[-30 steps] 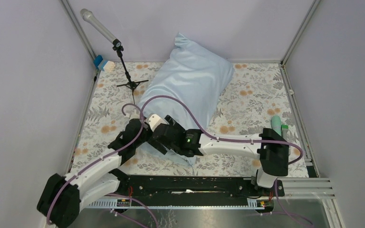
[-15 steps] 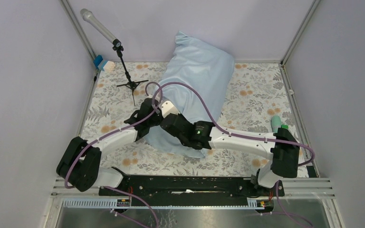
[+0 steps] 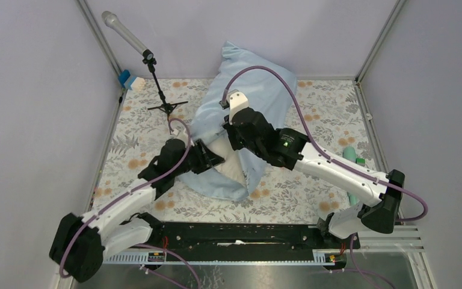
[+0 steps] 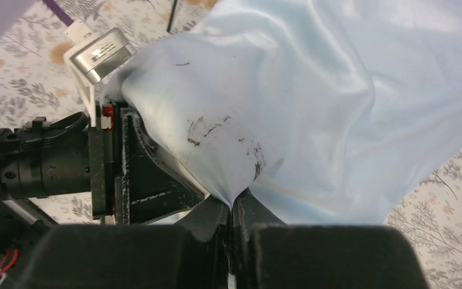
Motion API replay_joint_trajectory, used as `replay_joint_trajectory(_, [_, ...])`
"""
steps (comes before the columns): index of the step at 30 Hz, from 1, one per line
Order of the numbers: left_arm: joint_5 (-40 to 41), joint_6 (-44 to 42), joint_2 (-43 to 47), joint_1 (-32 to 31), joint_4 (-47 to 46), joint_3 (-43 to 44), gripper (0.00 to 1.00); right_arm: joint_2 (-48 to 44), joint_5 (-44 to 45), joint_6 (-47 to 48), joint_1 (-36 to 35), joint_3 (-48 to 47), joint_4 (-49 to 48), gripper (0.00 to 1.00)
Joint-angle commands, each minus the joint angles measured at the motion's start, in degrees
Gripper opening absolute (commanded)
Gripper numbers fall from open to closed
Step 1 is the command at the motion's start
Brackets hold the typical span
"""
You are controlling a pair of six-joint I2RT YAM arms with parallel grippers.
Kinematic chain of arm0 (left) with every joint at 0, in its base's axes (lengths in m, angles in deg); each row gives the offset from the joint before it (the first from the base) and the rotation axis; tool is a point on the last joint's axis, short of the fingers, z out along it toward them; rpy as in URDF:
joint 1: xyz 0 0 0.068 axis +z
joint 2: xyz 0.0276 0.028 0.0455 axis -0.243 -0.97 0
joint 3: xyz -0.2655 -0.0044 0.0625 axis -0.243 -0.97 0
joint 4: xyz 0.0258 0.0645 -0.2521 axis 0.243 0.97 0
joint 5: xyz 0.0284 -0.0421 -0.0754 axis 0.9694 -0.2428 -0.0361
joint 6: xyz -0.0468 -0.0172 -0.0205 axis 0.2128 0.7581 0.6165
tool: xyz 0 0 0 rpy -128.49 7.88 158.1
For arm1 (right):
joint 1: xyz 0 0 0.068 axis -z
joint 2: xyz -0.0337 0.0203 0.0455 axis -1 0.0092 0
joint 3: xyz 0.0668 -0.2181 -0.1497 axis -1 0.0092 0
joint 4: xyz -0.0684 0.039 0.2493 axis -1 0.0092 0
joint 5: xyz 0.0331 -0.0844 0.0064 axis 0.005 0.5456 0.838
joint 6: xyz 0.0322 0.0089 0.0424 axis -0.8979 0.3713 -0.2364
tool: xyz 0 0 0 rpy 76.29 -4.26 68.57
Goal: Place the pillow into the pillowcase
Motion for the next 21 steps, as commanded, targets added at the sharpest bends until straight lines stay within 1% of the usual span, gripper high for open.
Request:
replay_joint_trajectory(1, [4.9,-0.2,8.5,0.6,4.0,-1.0,0.46,-1.7,-4.9,-1.1,0.8,-4.3,0.1,0.0])
replay_joint_trajectory(6, [9.1,-0.1,15.4,0.7,10.9,-0.8,0.53,-1.1,-10.4,0.6,1.3,-6.4,0.5,0.0])
replay_joint_trajectory(8, [10.2,-0.2,17.5,0.6,12.6,-0.2,0.59,-1.0,-12.7,1.3,1.4,-7.4,1.3,0.0])
replay_joint_trajectory(9, [10.3,-0.2,18.3,0.6,12.9,0.0,0.6,-1.1,-13.6,1.6,1.4,-7.8,1.6,0.0])
replay_joint_trajectory(13, [9.5,-0.1,20.2,0.6,14.0,1.7,0.61,-0.4,-20.4,2.7,1.7,-8.7,3.0,0.0])
replay_joint_trajectory(16, [14.0,0.8,22.9,0.6,16.8,2.2,0.6,1.0,-22.9,2.5,1.7,-9.3,4.7,0.0])
replay_joint_trajectory(18, [17.1,1.9,25.2,0.6,17.7,1.7,0.6,1.8,-26.6,2.2,1.7,-8.9,5.2,0.0])
replay_joint_trajectory(20, [18.2,3.3,27.3,0.6,16.2,0.5,0.61,2.2,-30.6,2.2,1.7,-8.4,5.0,0.0])
replay_joint_trajectory(21, [17.6,4.1,28.2,0.6,13.7,-0.4,0.61,2.2,-32.3,2.2,1.7,-8.1,4.7,0.0])
